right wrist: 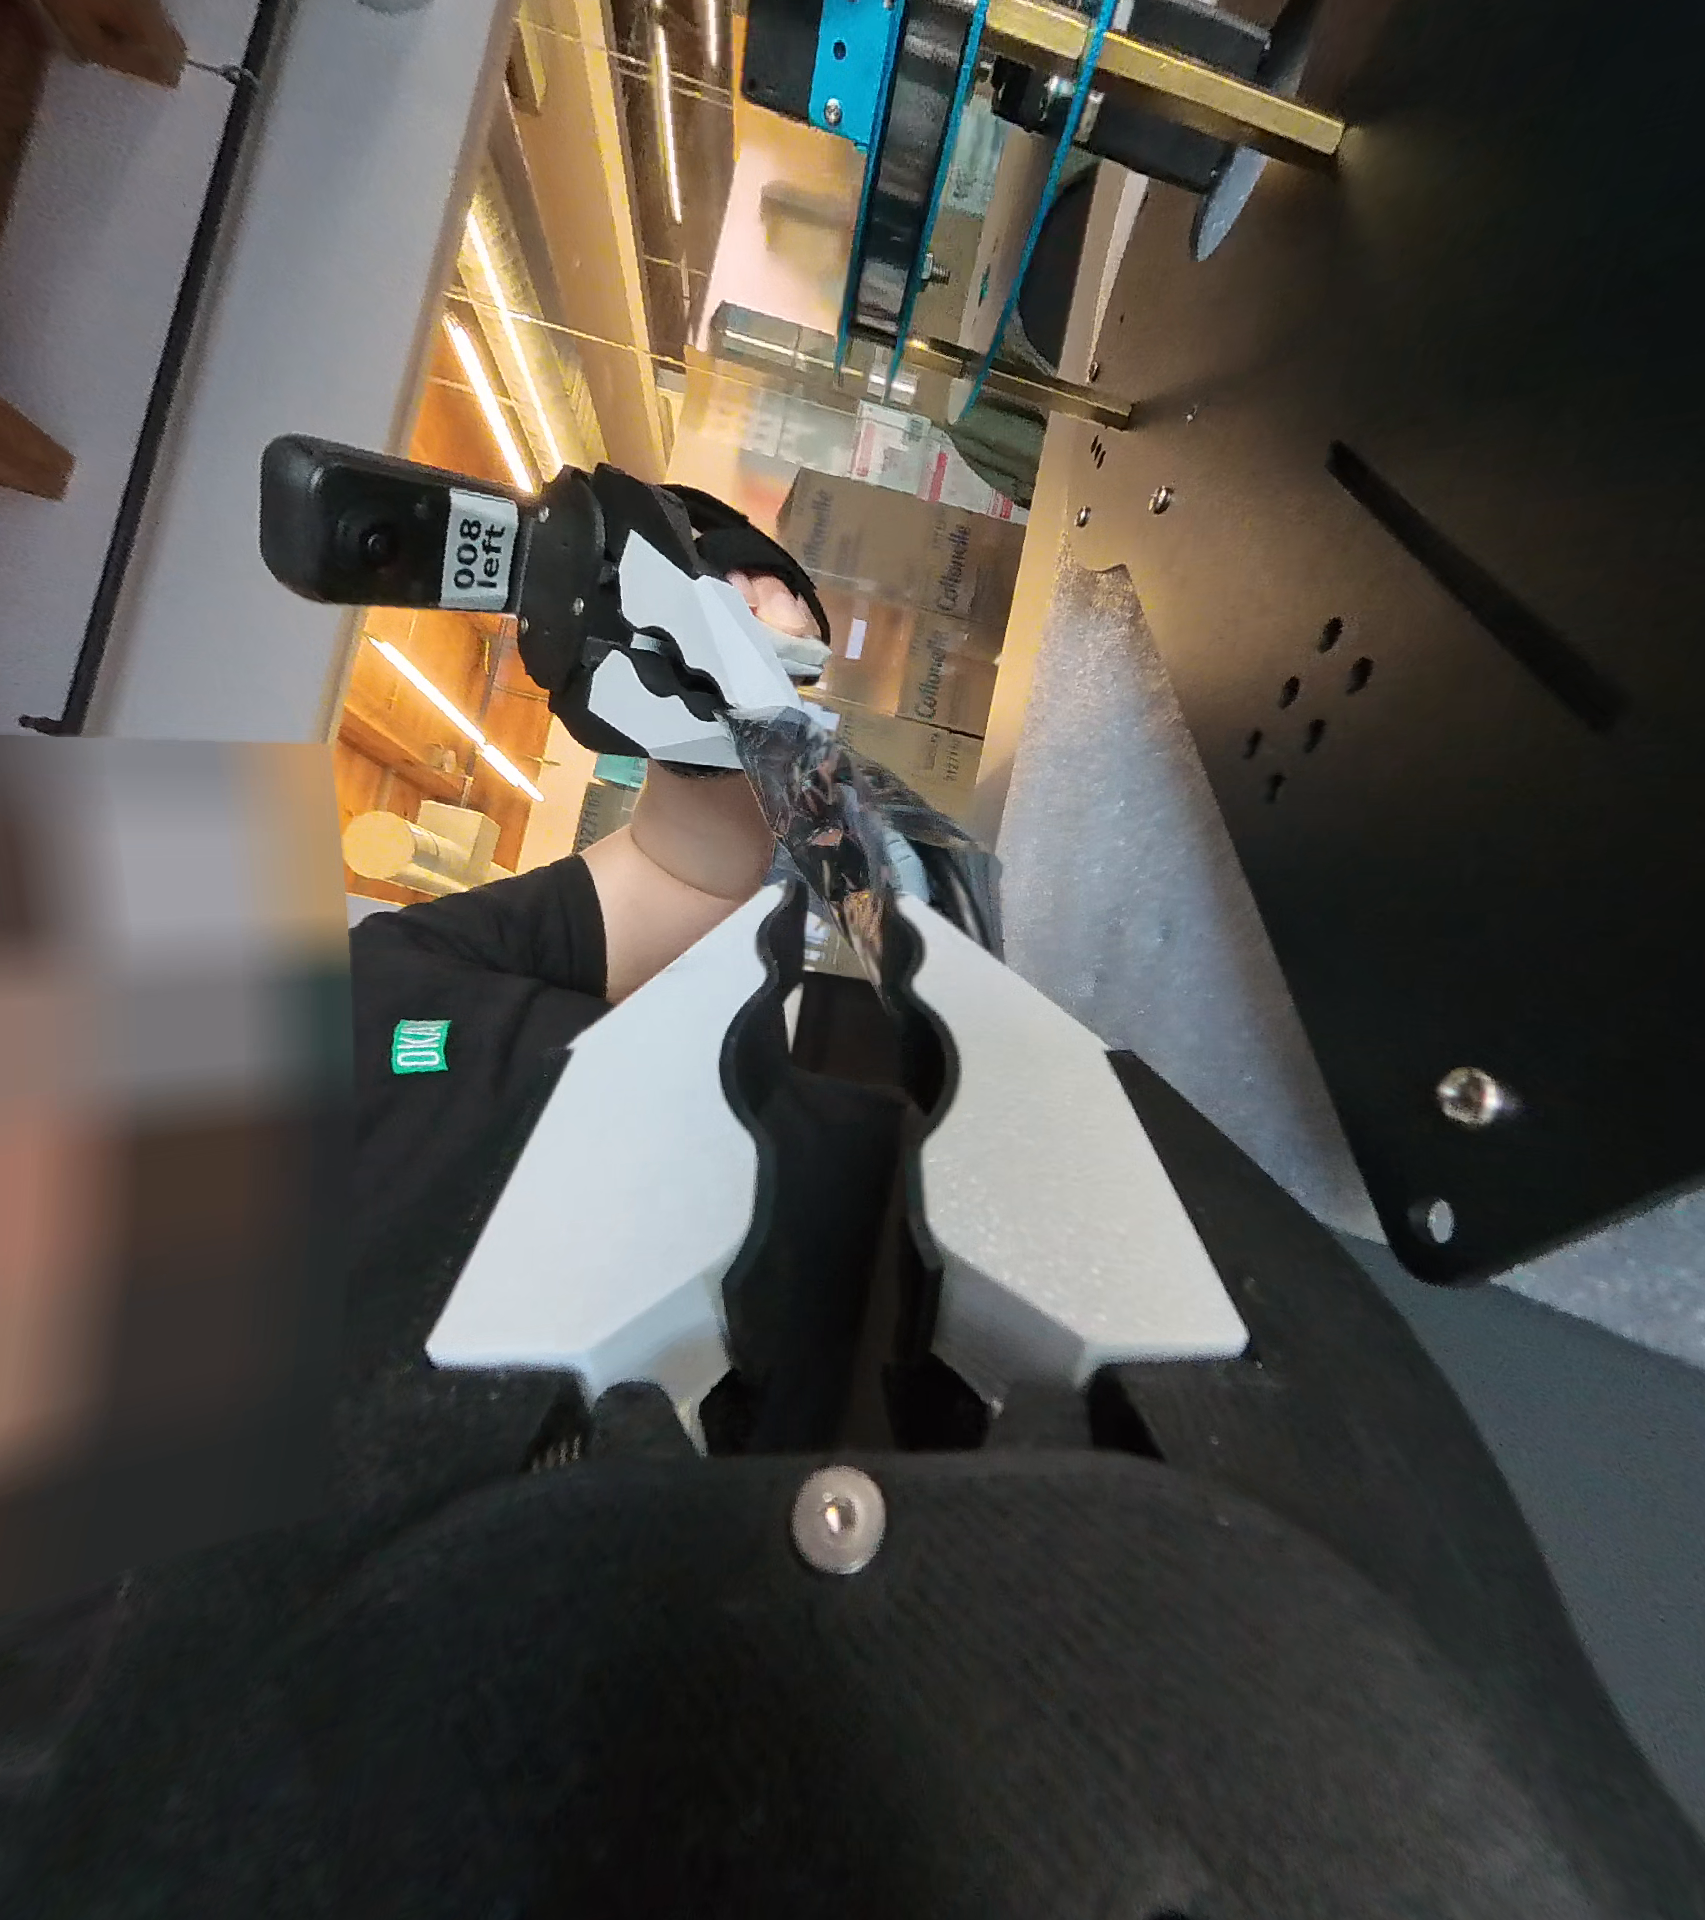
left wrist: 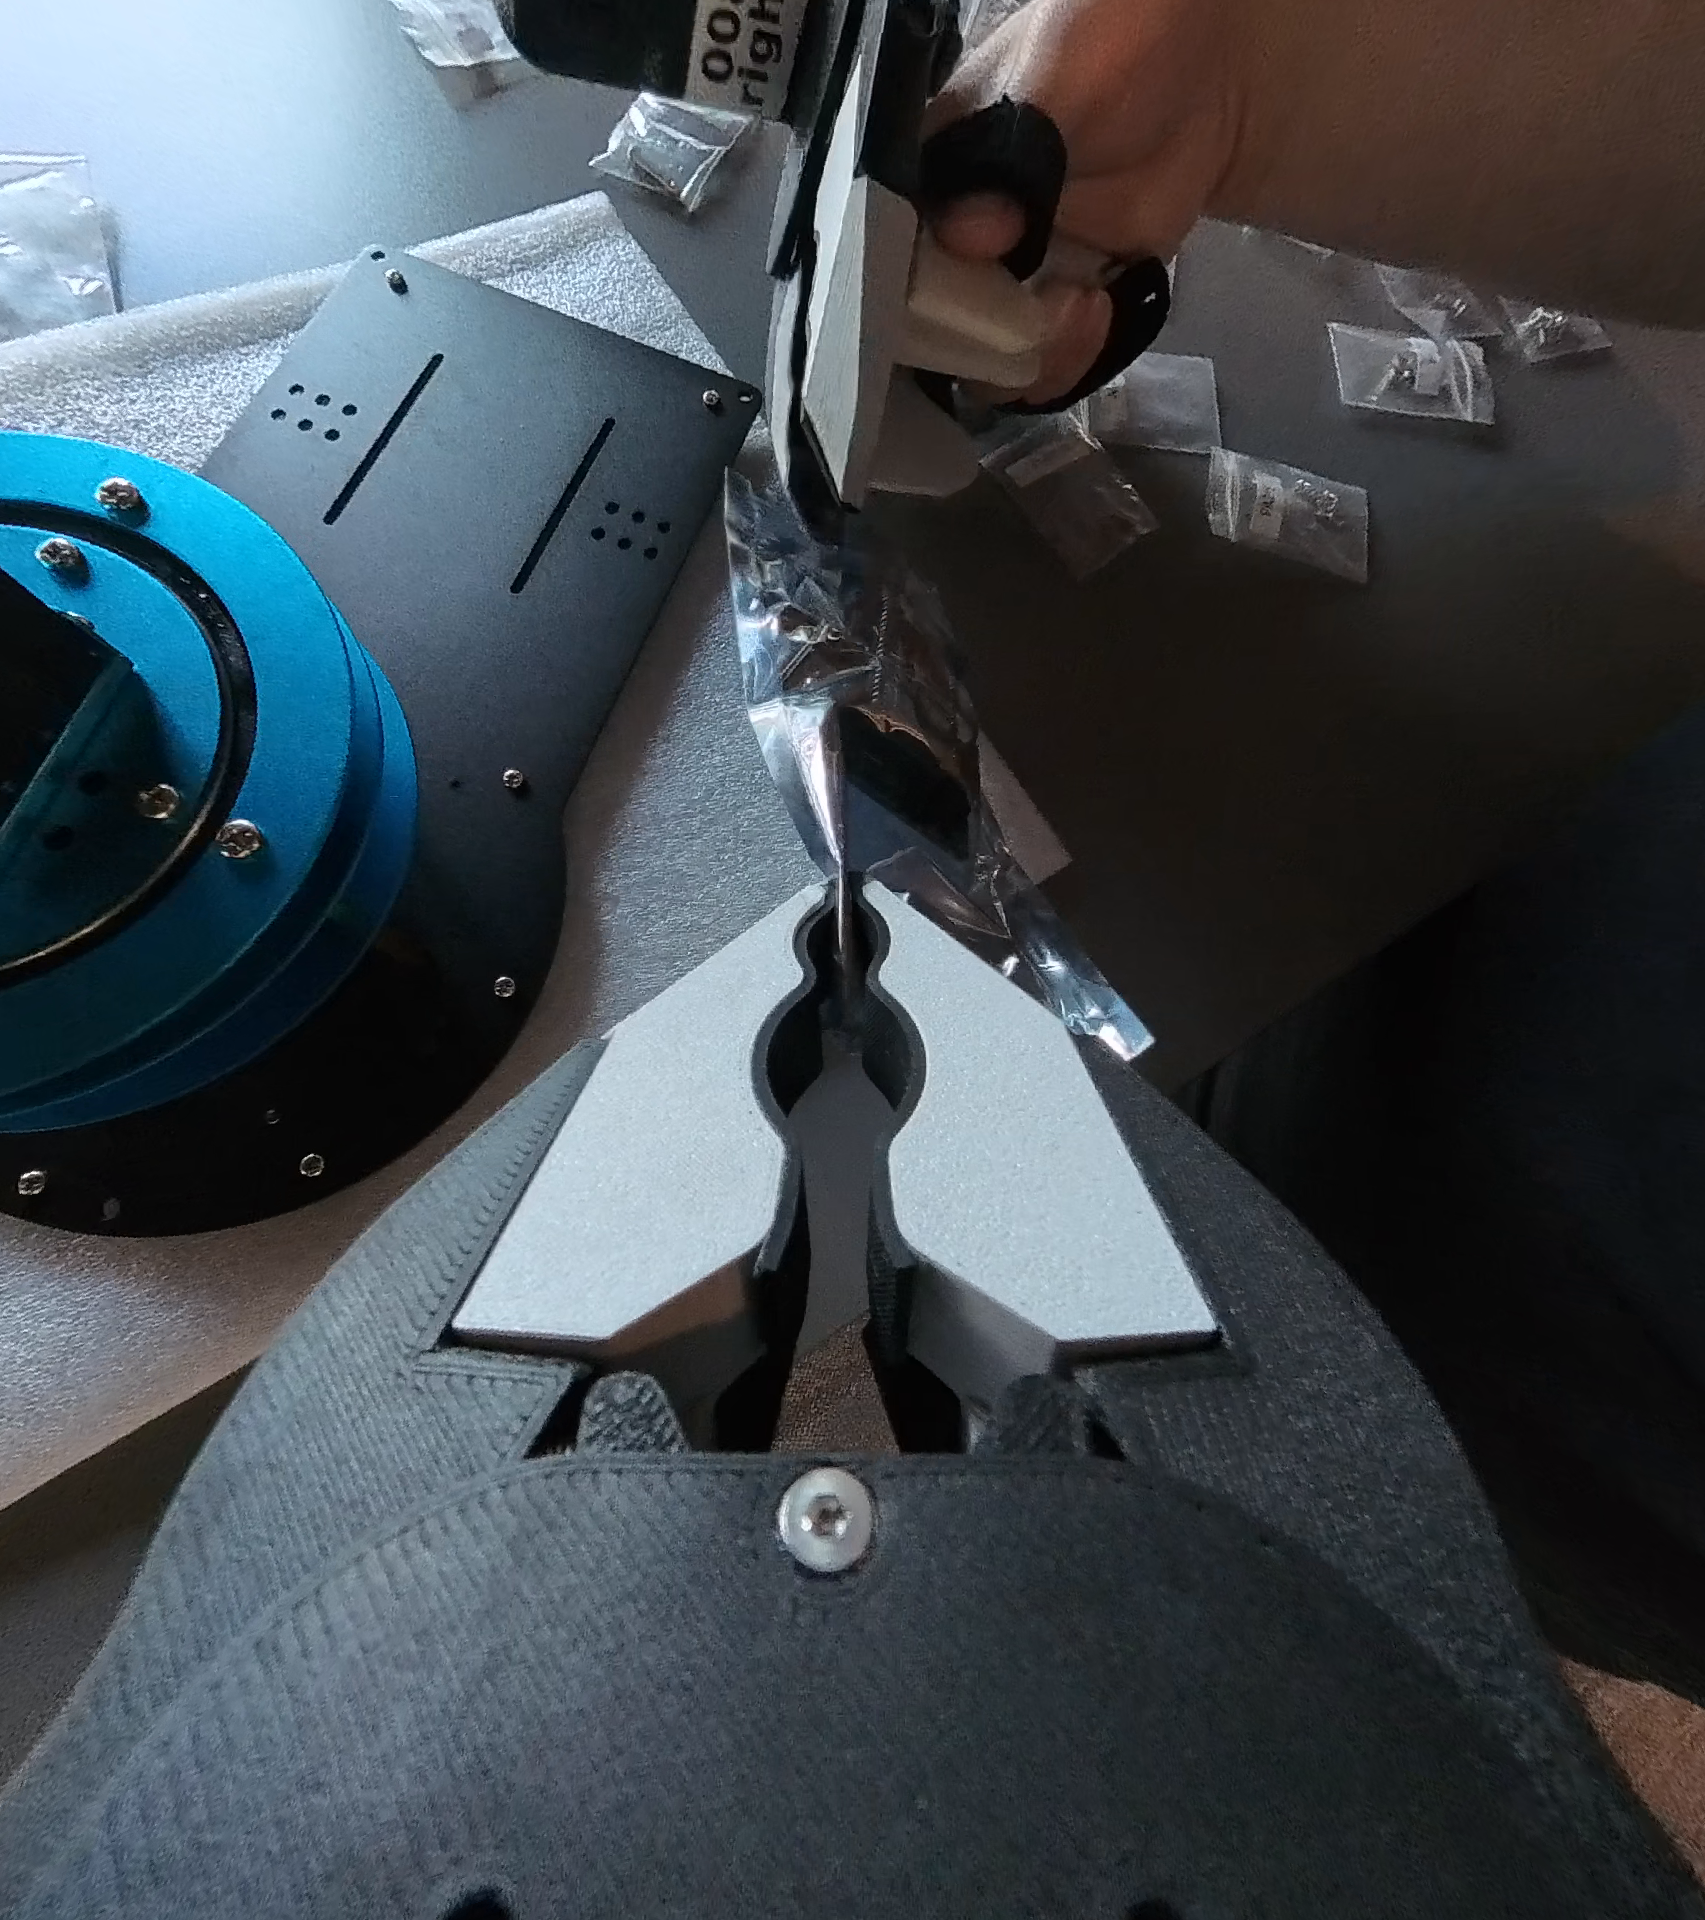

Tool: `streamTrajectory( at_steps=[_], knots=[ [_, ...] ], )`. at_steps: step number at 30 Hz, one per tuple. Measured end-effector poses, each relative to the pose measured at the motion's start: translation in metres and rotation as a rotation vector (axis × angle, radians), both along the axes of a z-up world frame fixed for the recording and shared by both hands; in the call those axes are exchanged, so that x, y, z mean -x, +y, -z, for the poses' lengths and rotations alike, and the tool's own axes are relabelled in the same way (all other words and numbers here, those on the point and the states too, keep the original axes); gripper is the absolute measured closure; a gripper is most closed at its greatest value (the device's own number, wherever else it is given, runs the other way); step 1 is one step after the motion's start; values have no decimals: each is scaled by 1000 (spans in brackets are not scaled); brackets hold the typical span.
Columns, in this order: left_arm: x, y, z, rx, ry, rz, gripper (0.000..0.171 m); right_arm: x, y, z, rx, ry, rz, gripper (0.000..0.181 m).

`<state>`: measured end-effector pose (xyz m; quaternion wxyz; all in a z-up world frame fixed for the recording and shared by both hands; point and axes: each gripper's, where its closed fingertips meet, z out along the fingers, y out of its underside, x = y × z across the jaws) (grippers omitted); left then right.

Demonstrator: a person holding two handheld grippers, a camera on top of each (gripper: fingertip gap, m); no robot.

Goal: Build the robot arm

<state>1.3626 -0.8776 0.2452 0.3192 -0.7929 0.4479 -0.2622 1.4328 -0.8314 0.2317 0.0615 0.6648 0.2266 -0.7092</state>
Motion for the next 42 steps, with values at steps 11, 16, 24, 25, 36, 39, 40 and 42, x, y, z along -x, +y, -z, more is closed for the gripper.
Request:
streamTrajectory(
  at_steps=[11,16,24,25,36,39,40,42],
  knots=[
    [3,2,3,73,-67,-52,171,2,-6,-11,102,95,-15,181],
    [5,3,8,121,-122,-82,171,2,-4,-18,235,162,-13,180],
    [5,2,9,116,-162,-108,171,5,2,-24,254,180,2,181],
    [5,1,9,122,-165,-108,171,6,2,-20,234,148,1,181],
    [-12,18,-9,-292,131,-154,66,14,7,-6,246,29,43,181],
    [-25,20,24,-370,373,-76,59,16,11,-7,294,38,61,181],
    [-29,21,31,-387,428,-56,58,16,11,-7,307,37,64,181],
    [-35,25,40,-413,494,-26,55,16,12,-7,316,28,67,181]
  ],
)
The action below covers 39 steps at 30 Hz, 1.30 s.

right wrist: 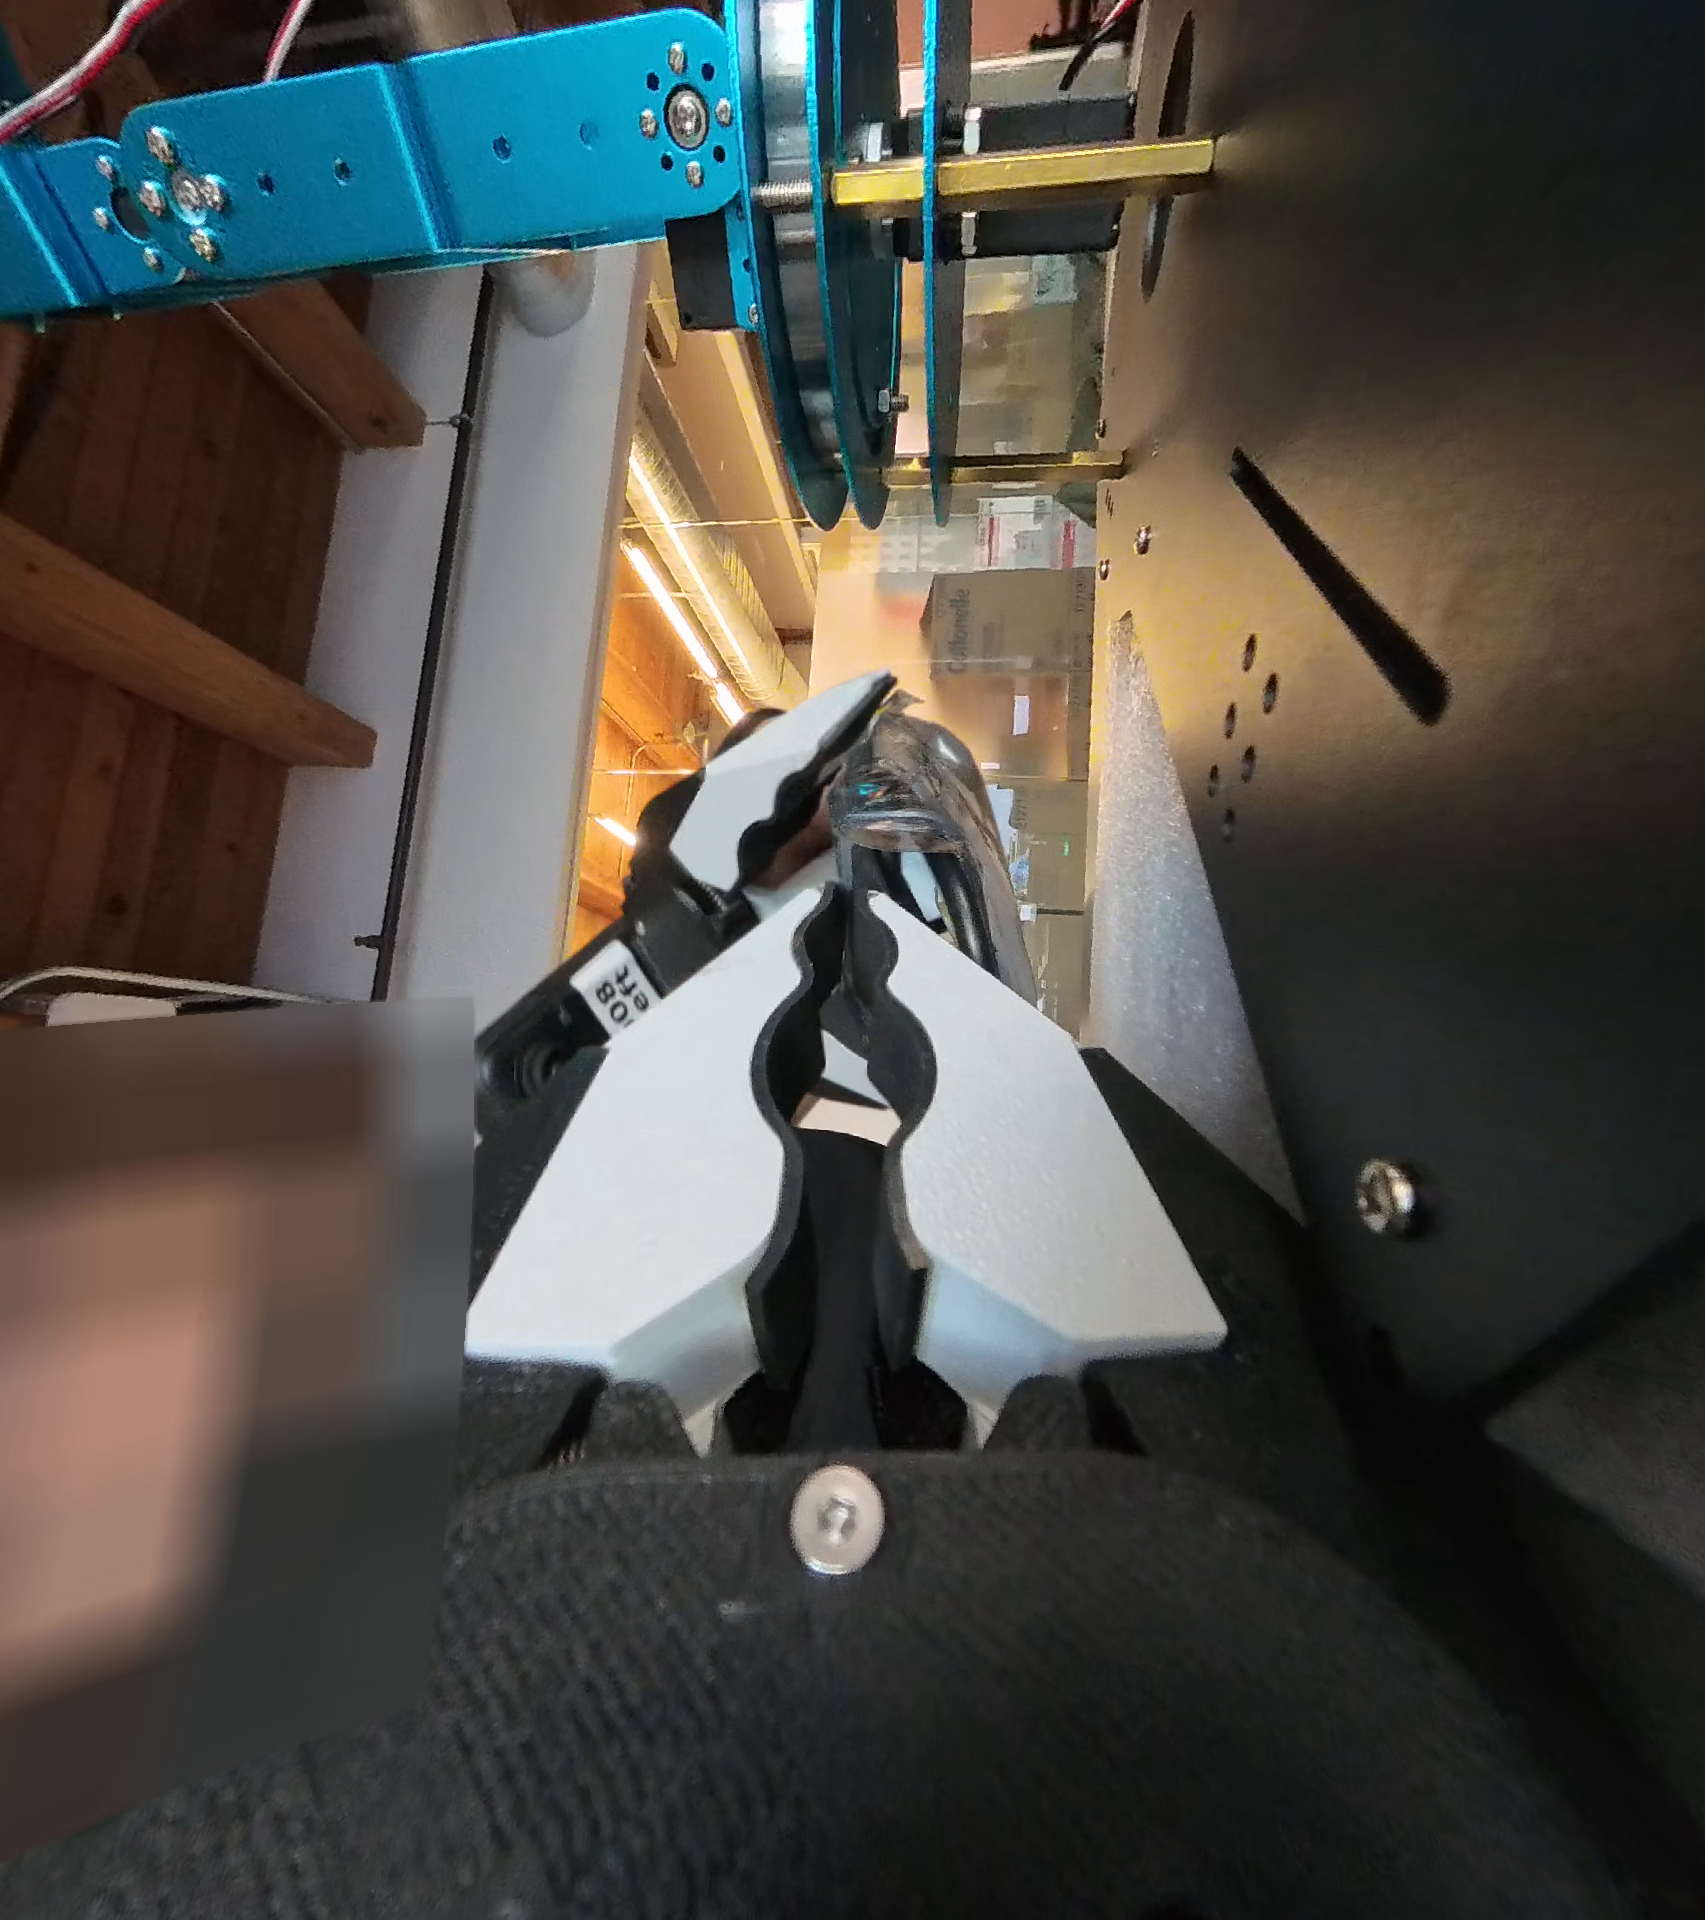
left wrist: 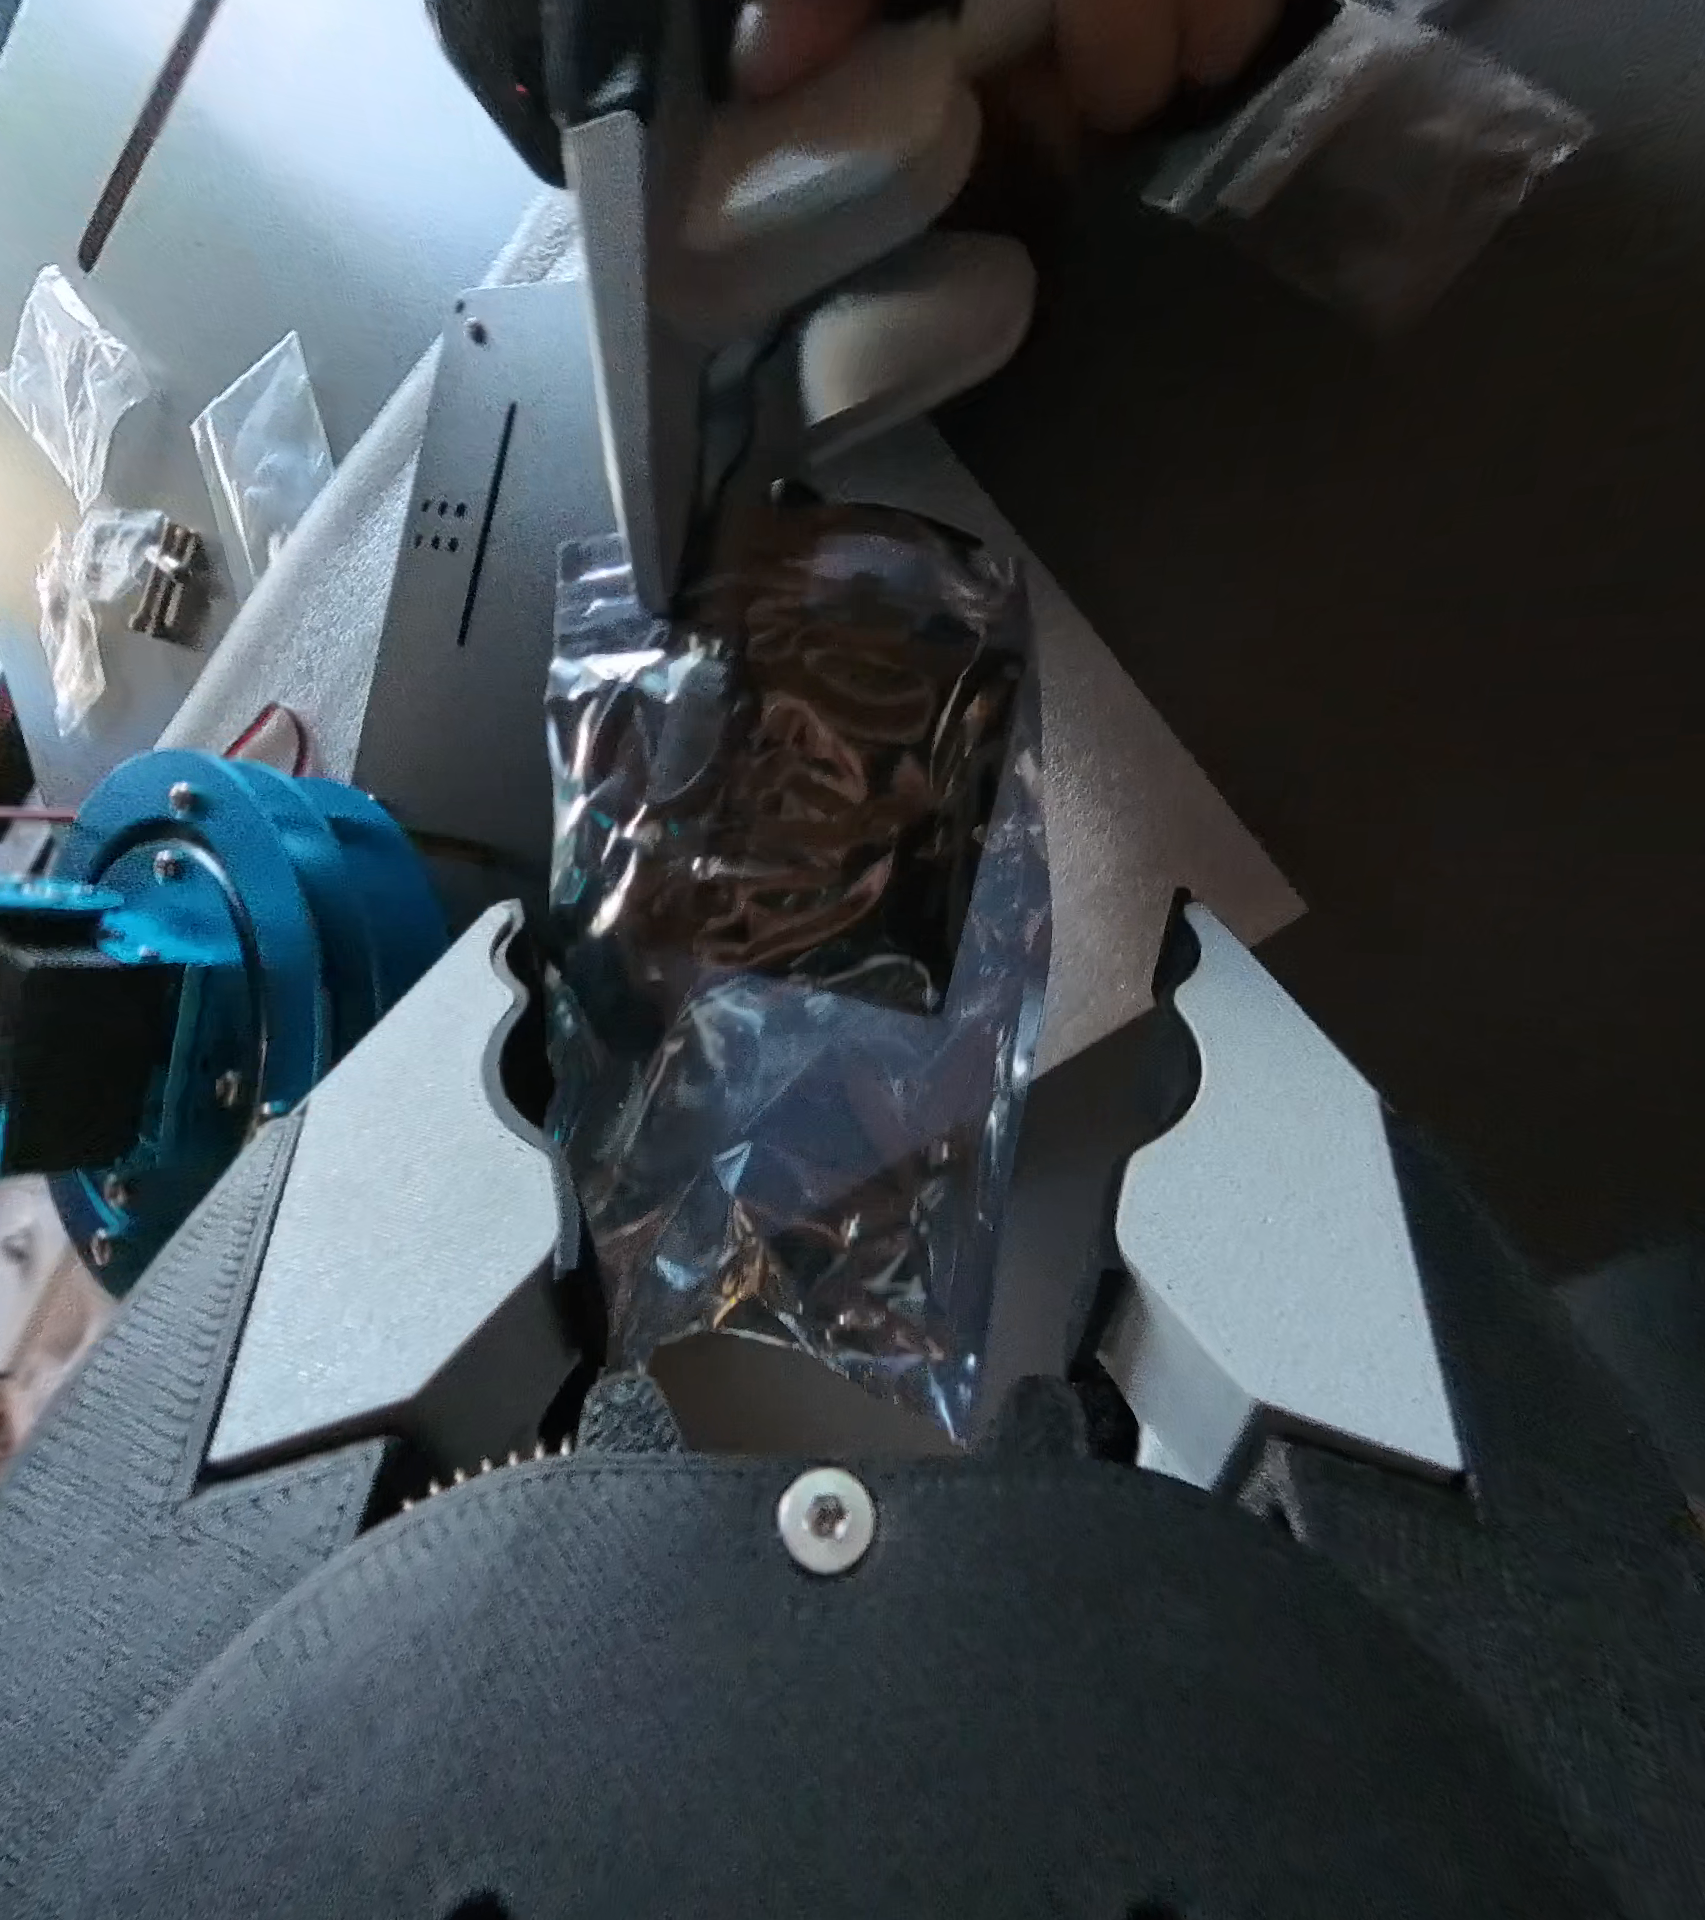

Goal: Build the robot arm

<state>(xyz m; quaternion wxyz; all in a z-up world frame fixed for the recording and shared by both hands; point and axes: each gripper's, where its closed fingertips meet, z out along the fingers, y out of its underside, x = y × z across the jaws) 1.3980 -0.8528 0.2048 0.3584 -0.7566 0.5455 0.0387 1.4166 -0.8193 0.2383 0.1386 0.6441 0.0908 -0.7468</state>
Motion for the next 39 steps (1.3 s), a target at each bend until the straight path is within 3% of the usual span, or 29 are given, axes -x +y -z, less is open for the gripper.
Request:
streamTrajectory(
  at_steps=[5,10,15,20,24,31,34,39],
  knots=[
    [-4,14,5,10,31,-10,47,-1,2,-4,50,16,17,181],
    [-6,15,-1,107,-71,-39,65,-3,1,-10,99,43,32,181],
    [-2,17,1,28,64,-9,65,-3,5,-16,137,68,55,181],
    [-2,12,10,52,57,7,90,-4,-5,-3,12,-16,0,181],
    [-2,9,14,80,58,10,93,-4,-6,5,-85,-68,-22,181],
    [2,7,16,163,57,6,94,-23,1,12,-481,-205,-65,155],
    [5,6,16,173,59,9,95,-40,1,26,-829,-302,-129,153],
    [6,5,16,157,60,21,96,-41,-12,31,-1238,-277,-108,149]
  ],
)
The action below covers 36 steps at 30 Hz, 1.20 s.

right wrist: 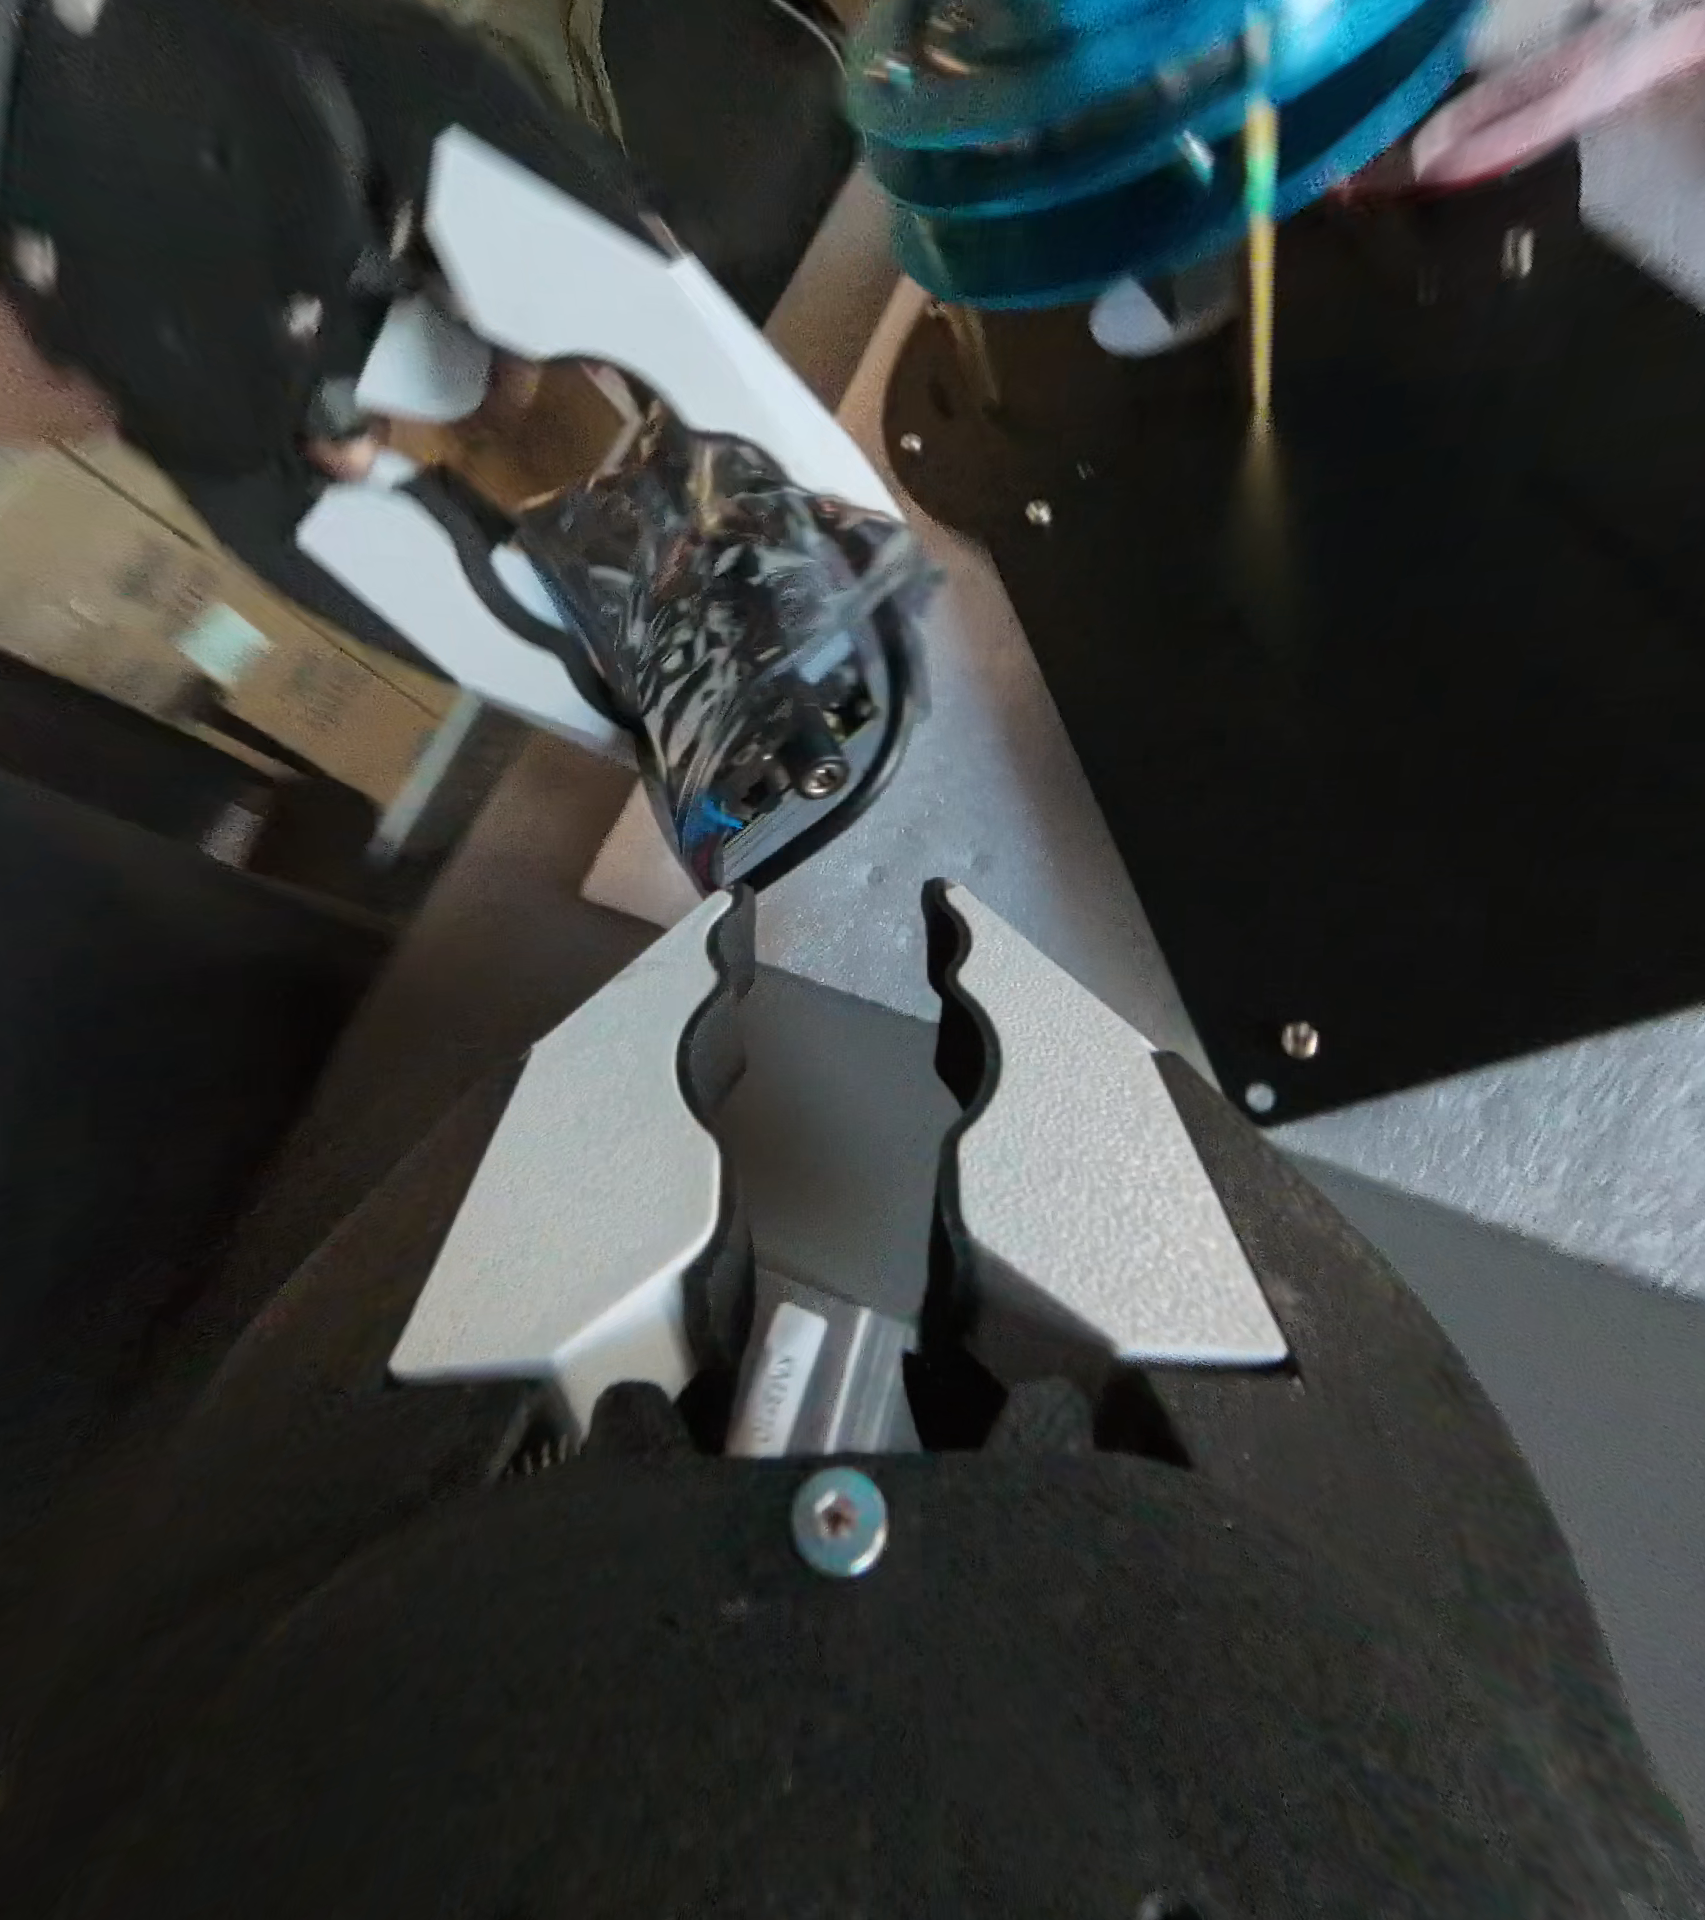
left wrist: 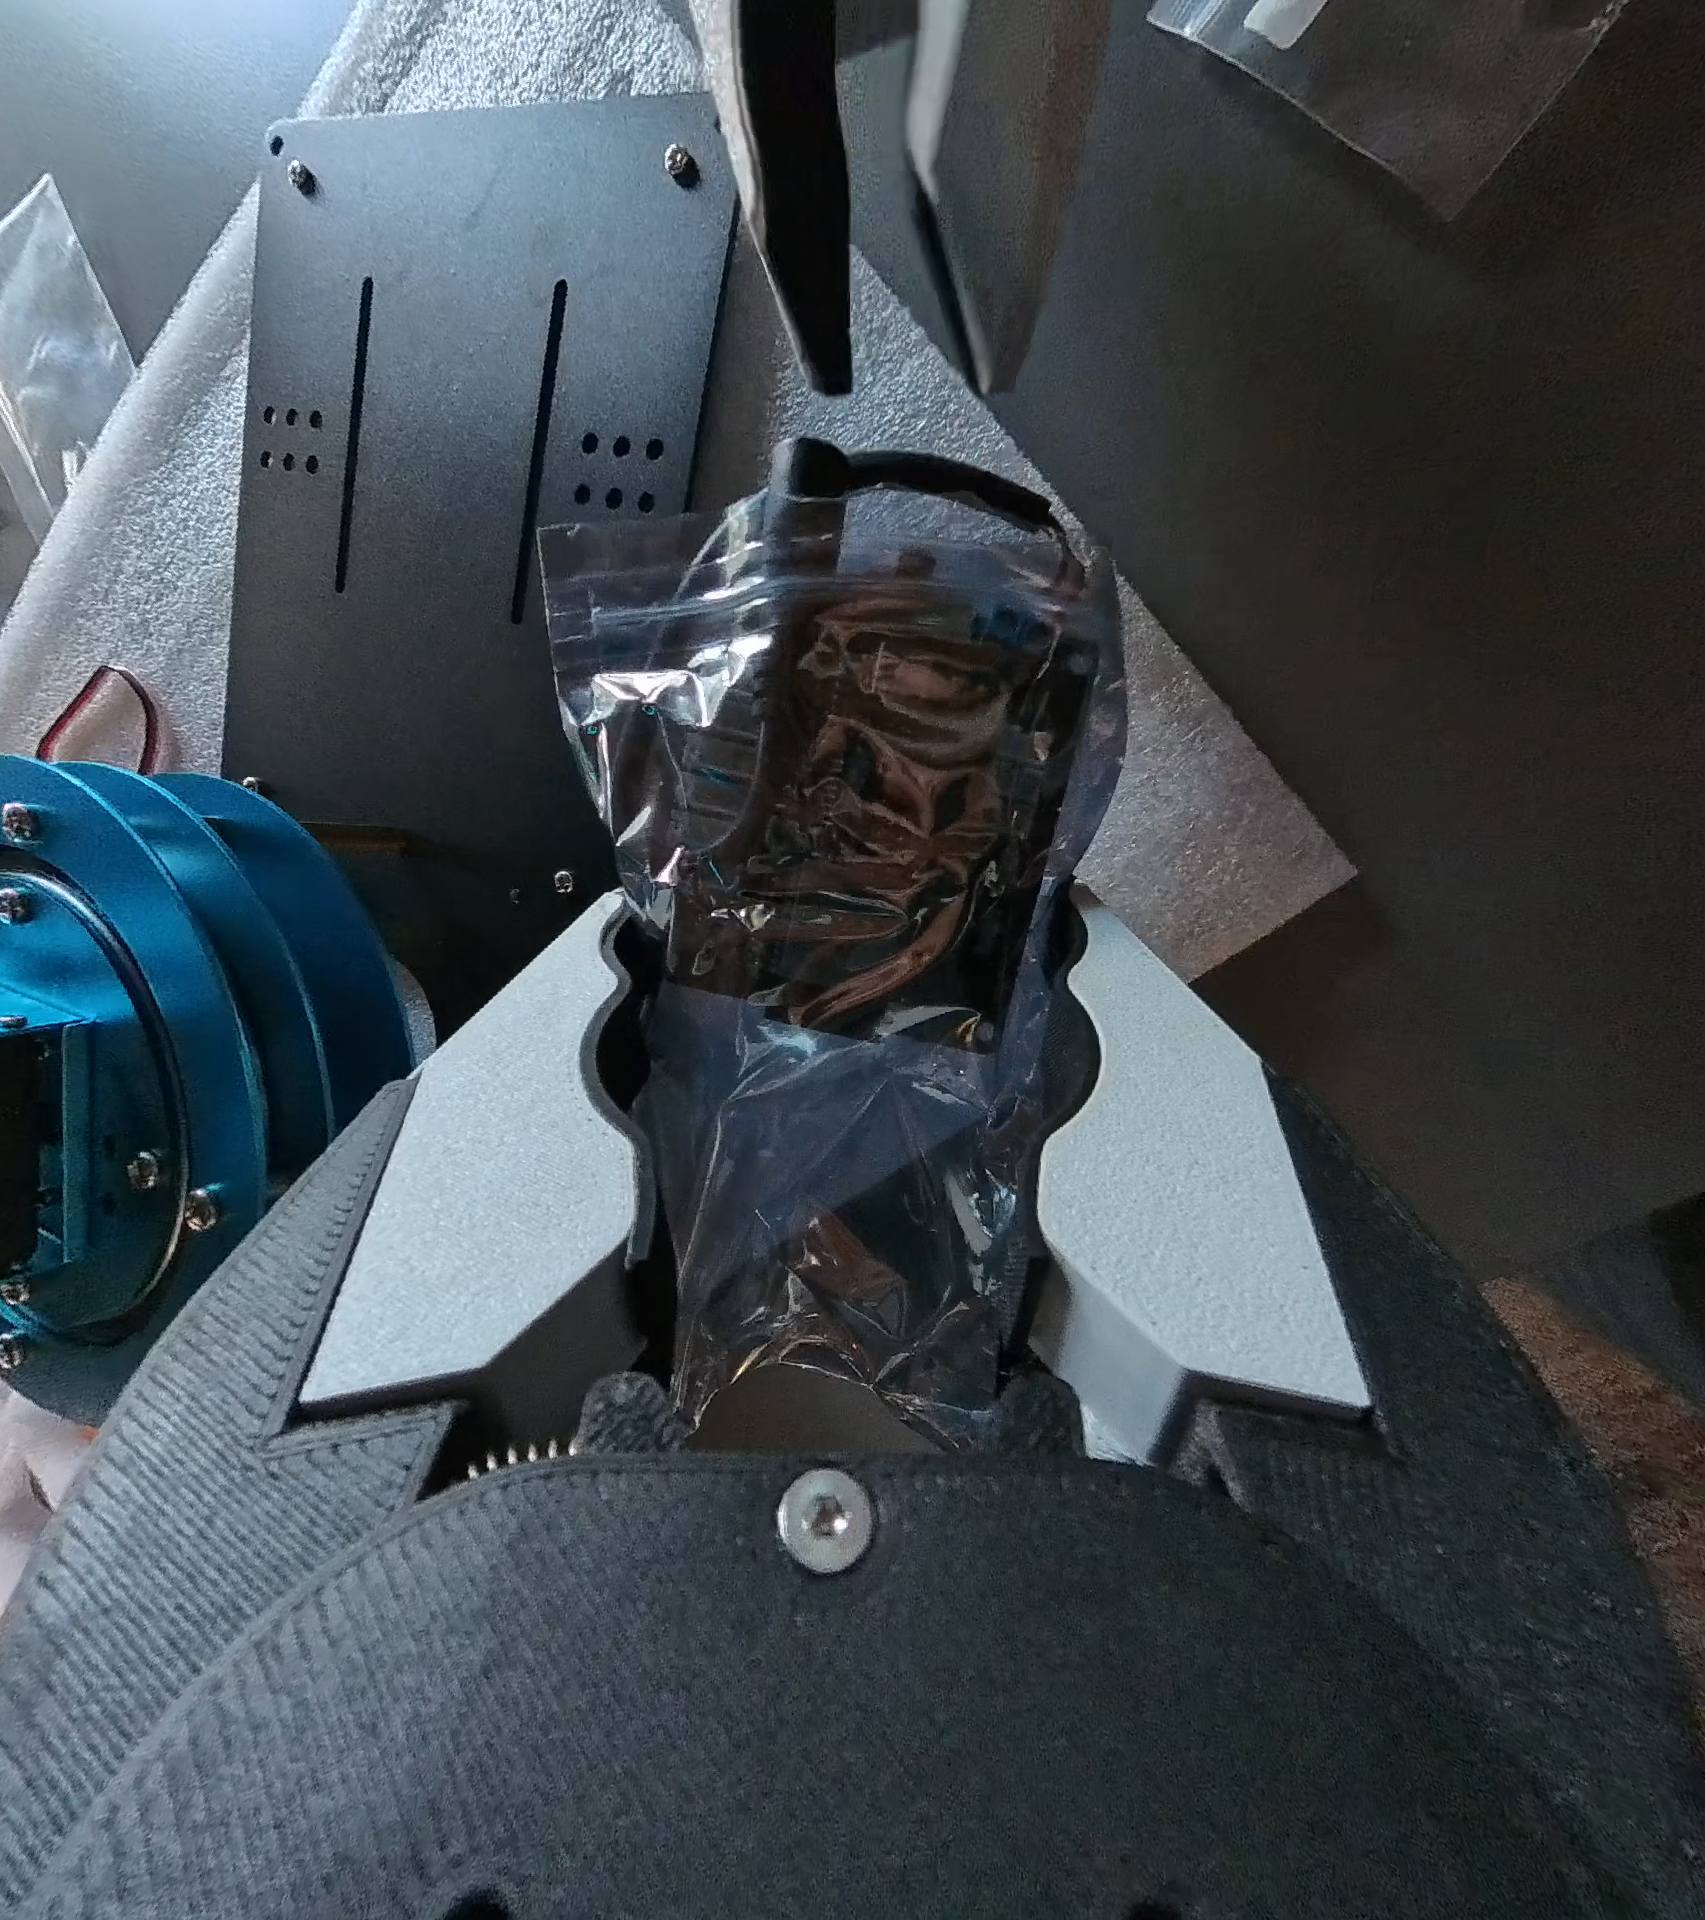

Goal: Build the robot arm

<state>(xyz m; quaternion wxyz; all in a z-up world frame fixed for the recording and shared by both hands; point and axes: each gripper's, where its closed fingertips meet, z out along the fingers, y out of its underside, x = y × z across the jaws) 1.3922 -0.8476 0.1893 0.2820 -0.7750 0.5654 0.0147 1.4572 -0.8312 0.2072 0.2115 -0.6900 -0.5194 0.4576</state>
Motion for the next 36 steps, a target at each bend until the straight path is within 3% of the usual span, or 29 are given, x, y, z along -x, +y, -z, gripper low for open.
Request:
streamTrajectory(
  at_steps=[2,4,6,9,15,17,22,27,30,36],
  knots=[
    [0,0,0,11,-9,-3,96,1,-2,-1,-261,31,-32,150],
    [2,-1,1,43,-14,-11,96,3,-5,-3,-407,48,-58,154],
    [3,-2,0,54,-14,-10,96,7,-11,-12,-410,111,-66,159],
    [6,0,-5,4,7,18,96,11,-11,-18,-254,165,-39,161],
    [6,-3,-4,-94,48,76,96,9,-2,-31,-123,264,-11,165],
    [5,-4,-5,-115,56,89,96,9,-8,-34,-182,290,-68,166],
    [4,-5,-6,-121,69,109,96,12,-12,-15,-554,180,-165,160],
    [3,-4,-6,-126,71,118,95,20,-13,-27,-626,235,-139,156],
    [1,-4,-7,-162,91,136,96,20,-18,-25,-520,244,-174,156],
    [-2,-5,-9,-247,151,174,96,19,-13,-28,-151,274,-153,152]
  ],
)
